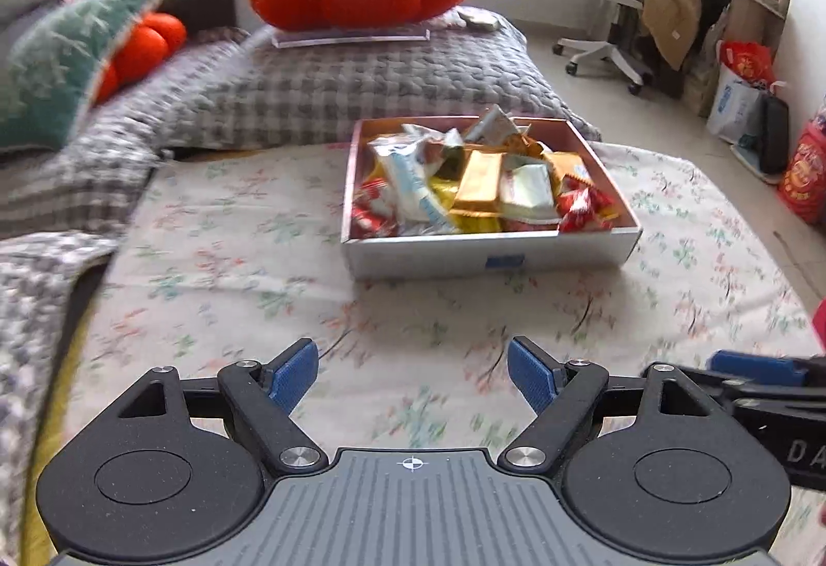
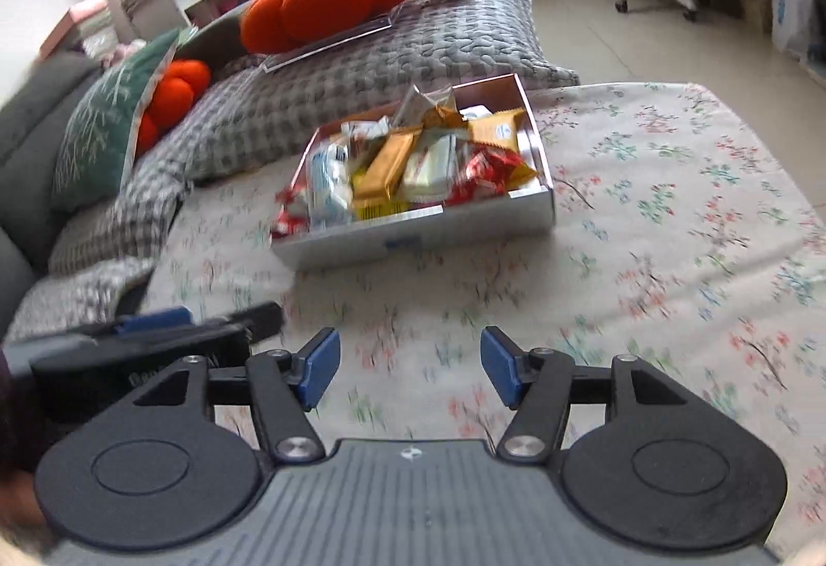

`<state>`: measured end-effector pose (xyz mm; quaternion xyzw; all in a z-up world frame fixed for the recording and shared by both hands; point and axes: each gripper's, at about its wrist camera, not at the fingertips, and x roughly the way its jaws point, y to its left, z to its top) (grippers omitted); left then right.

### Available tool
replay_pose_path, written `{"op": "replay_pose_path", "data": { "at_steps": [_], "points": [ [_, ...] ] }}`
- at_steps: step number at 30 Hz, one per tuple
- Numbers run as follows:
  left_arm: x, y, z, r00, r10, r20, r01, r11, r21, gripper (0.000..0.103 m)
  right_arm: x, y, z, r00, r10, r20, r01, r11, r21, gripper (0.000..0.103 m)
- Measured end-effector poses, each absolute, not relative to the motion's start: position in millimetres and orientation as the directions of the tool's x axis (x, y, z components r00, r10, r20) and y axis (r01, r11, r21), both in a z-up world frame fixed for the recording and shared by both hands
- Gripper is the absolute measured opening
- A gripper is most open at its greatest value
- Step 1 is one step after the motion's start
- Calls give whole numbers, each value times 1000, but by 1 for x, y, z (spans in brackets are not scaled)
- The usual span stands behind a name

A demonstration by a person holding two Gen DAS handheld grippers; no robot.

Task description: Organize snacks

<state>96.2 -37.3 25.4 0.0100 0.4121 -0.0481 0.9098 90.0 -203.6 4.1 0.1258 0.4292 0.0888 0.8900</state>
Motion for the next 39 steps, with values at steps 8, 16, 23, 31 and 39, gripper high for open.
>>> {"op": "replay_pose_path", "data": {
  "at_steps": [8, 16, 23, 31, 39],
  "points": [
    [33, -29, 29, 694, -88, -714, 87, 995, -38, 87, 42, -194, 6, 646, 244, -723, -106, 967, 232, 67],
    [33, -31, 29, 723, -36, -690, 95, 994, 47, 95, 35, -187, 1, 643, 190, -742, -95, 981, 169, 94],
    [36, -34, 27, 732, -11, -681, 89, 993, 80, 100, 37, -192, -4, 649, 174, -741, -71, 983, 169, 99],
    [44, -22, 23, 709, -45, -704, 67, 998, 4, 103, 42, -193, -9, 637, 137, -759, -59, 990, 130, 101],
    [45, -23, 23, 707, -44, -706, 64, 998, 2, 103, 41, -190, -10, 629, 134, -766, -72, 991, 115, 101]
  ]
}}
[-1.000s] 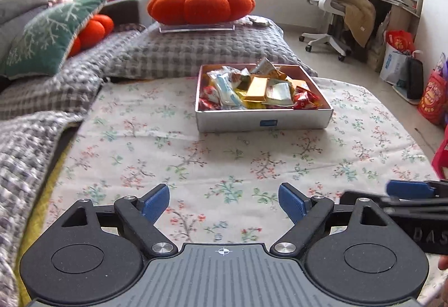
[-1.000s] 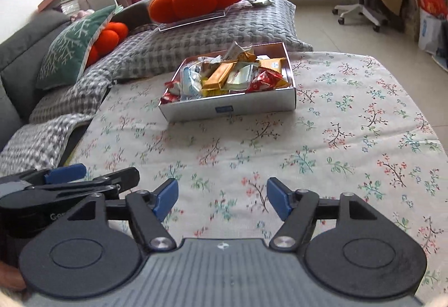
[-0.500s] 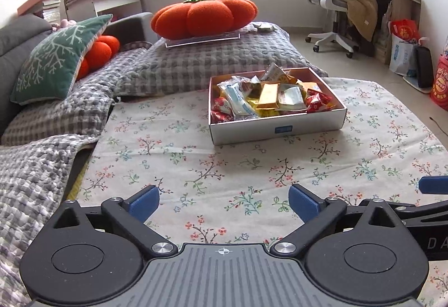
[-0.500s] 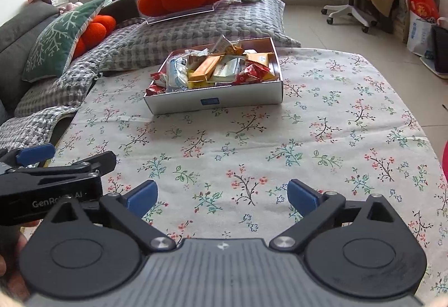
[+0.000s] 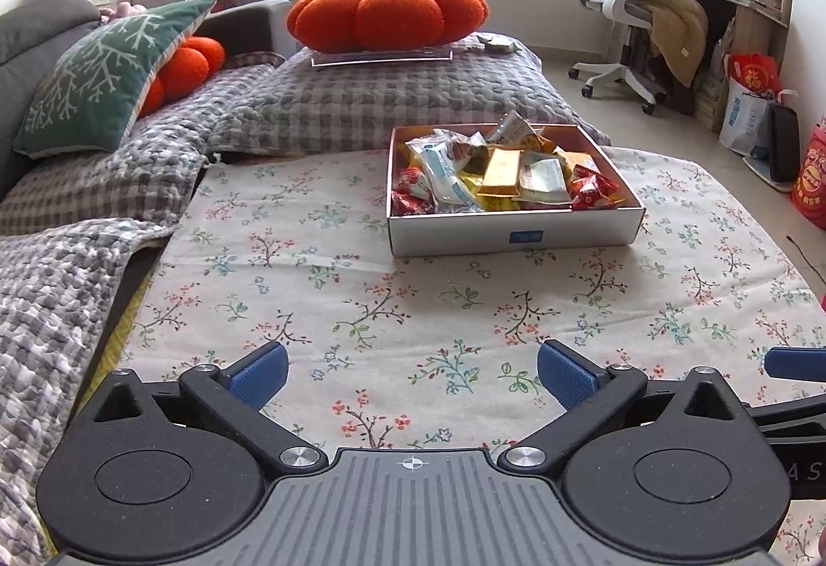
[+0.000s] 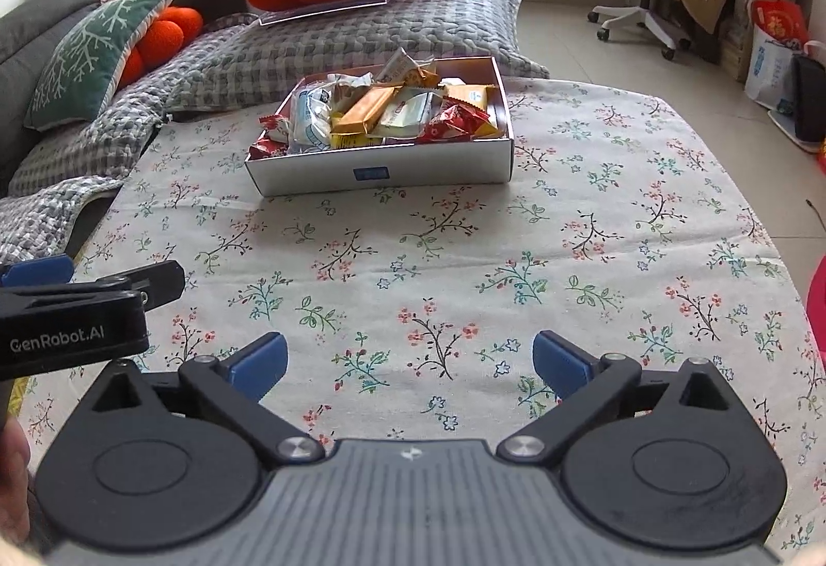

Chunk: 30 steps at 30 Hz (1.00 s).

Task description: Organize snacks

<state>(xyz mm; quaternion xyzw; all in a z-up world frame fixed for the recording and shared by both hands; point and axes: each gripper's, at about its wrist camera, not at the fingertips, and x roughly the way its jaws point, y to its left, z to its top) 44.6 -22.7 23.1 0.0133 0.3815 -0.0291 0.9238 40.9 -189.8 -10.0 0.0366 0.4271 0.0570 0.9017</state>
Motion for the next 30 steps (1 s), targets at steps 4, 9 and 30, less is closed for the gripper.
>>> {"op": "replay_pose_path", "data": {
  "at_steps": [4, 9, 30],
  "points": [
    [44, -23, 24, 708, -62, -703, 77, 997, -10, 103, 42, -190, -10, 627, 134, -767, -73, 991, 113, 102],
    [43, -24, 23, 707, -77, -703, 94, 995, -14, 103, 42, -189, -11, 627, 125, -769, -74, 992, 101, 102],
    [42, -25, 23, 710, -95, -698, 112, 994, -21, 103, 43, -187, -10, 628, 118, -769, -84, 993, 85, 102]
  ]
}}
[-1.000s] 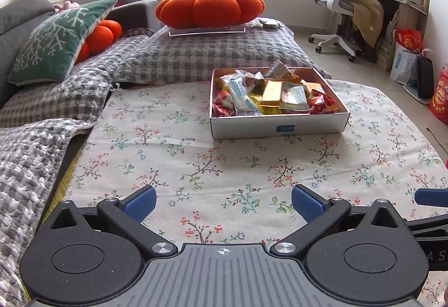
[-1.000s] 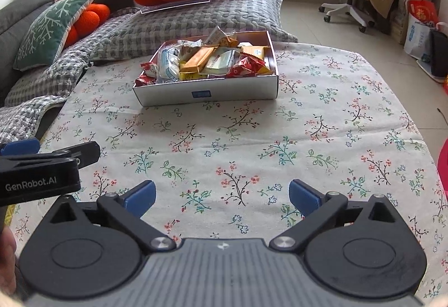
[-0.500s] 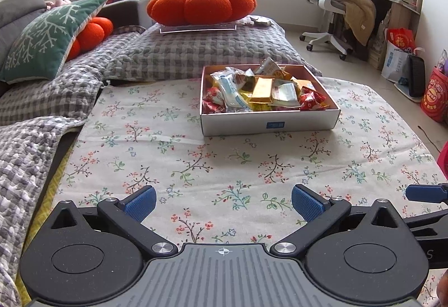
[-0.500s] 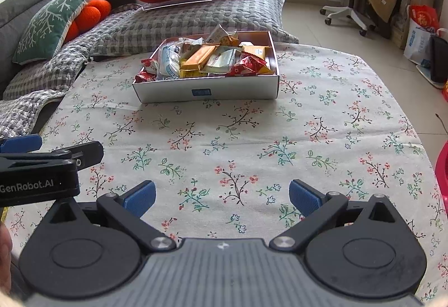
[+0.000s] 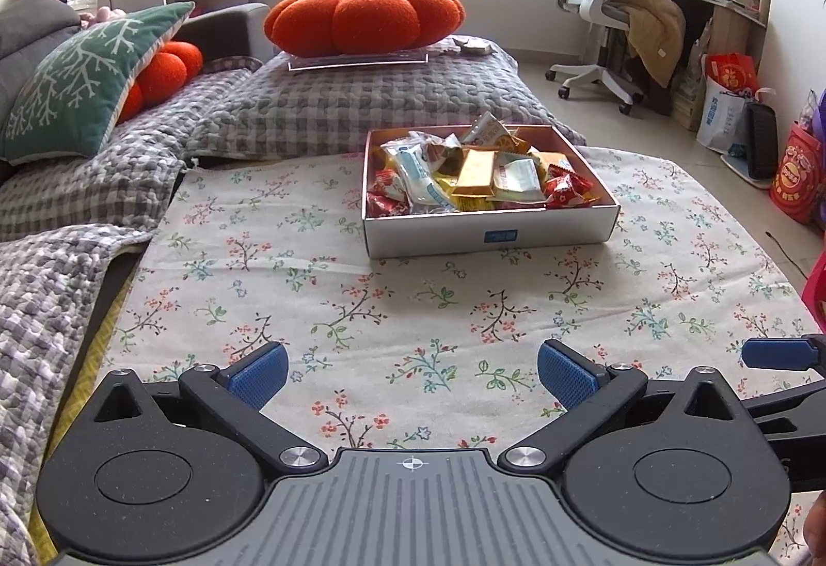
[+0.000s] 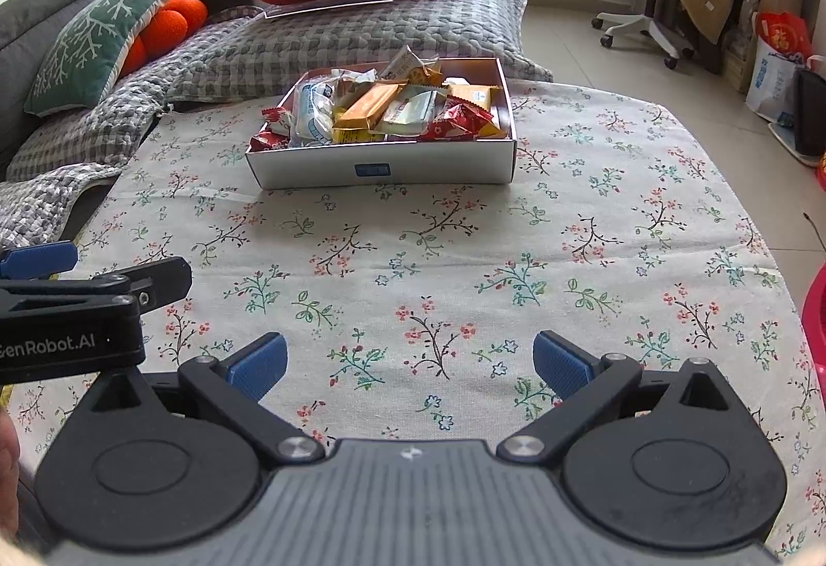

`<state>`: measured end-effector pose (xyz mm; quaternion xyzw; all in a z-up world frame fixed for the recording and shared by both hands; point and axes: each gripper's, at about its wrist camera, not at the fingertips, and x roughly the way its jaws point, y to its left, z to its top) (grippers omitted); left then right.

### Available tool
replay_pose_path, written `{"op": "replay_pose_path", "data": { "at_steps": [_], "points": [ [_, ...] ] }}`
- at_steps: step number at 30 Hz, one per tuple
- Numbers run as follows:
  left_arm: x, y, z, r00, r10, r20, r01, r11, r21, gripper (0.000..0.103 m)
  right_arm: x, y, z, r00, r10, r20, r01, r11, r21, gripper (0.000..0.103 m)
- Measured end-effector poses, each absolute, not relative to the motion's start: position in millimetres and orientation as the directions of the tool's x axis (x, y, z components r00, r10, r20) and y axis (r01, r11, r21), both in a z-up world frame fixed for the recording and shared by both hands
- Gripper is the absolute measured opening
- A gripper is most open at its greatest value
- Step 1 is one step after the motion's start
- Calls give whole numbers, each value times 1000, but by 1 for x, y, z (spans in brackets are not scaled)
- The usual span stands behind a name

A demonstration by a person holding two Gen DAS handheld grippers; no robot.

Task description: Organize snacks

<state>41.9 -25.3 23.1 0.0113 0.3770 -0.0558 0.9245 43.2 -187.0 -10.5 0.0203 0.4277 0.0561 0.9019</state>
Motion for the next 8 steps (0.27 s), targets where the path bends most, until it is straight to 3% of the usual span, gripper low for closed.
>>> {"op": "replay_pose_path", "data": {
  "at_steps": [8],
  "points": [
    [42, -25, 23, 707, -96, -701, 111, 994, -24, 103, 43, -187, -10, 628, 118, -769, -84, 993, 83, 102]
  ]
}}
